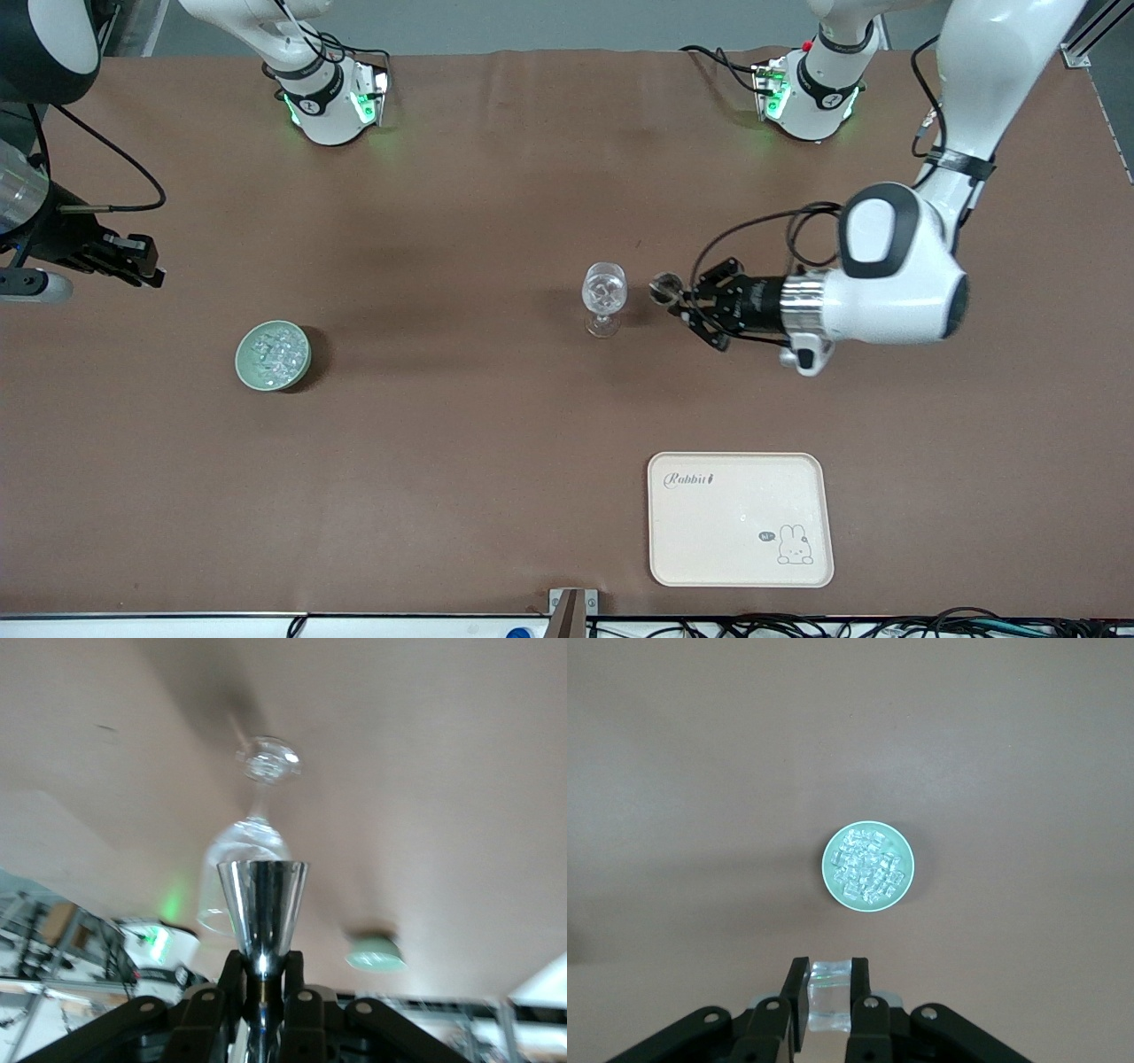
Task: Pour wine and add ice with both arms
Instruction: 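Carry the jigger toward the tray while the right gripper moves ice over the glass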
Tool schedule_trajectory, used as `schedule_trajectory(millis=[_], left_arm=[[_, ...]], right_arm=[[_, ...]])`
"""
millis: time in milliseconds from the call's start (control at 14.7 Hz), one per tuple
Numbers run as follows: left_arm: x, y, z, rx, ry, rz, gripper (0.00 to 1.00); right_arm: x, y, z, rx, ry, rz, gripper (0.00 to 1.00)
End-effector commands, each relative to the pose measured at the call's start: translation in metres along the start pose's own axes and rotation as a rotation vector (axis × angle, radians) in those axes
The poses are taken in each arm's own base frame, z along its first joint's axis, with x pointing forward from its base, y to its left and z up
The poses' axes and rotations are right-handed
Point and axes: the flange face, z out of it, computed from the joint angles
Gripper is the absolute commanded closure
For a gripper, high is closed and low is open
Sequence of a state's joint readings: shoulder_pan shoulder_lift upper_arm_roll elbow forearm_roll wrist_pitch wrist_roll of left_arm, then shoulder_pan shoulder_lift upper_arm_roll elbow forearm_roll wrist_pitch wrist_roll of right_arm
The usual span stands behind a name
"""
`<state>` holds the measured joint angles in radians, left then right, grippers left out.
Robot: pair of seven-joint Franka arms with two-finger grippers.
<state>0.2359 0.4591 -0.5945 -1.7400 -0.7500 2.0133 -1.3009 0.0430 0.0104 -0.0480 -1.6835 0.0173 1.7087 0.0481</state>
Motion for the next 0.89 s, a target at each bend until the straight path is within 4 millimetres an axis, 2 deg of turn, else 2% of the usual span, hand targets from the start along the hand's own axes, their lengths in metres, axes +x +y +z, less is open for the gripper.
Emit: schedule_trajectory(millis=[0, 136, 273, 341, 477, 614, 682, 818], left_arm=[[0.032, 0.04, -0.032, -0.075, -0.148, -0.011, 0.99], [0.054, 0.069, -0.051, -0.139, -0.232, -0.03, 0.99], [0.073, 0.089, -0.064, -0.196, -0.287, -0.023, 0.99], [0.088, 0.097, -0.064, -0.229, -0.324, -0.013, 0.99], [0.129, 0.107, -0.066, -0.323, -0.422, -0.05, 0.99], [0.168, 0.111, -0.056, -0.393, -0.457, -0.052, 0.99], [0.192, 0.112, -0.06, -0.426, -0.441, -0.074, 0.99], [0.216, 0.115, -0.058, -0.445, -0.438, -0.106, 0.99]], right_arm=[[0.001, -0.004, 0.003, 0.001, 0.014, 0.007, 0.92], [0.006, -0.02, 0.007, 0.003, 0.024, 0.0, 0.93], [0.014, -0.056, 0.019, 0.008, 0.032, 0.089, 0.93], [0.016, -0.081, 0.029, 0.008, 0.031, 0.118, 0.93], [0.019, -0.134, 0.045, 0.016, 0.039, 0.181, 0.93], [0.025, -0.203, 0.061, 0.02, 0.041, 0.269, 0.94], [0.028, -0.234, 0.067, 0.022, 0.043, 0.313, 0.95], [0.022, -0.304, 0.084, 0.026, 0.044, 0.398, 0.97]])
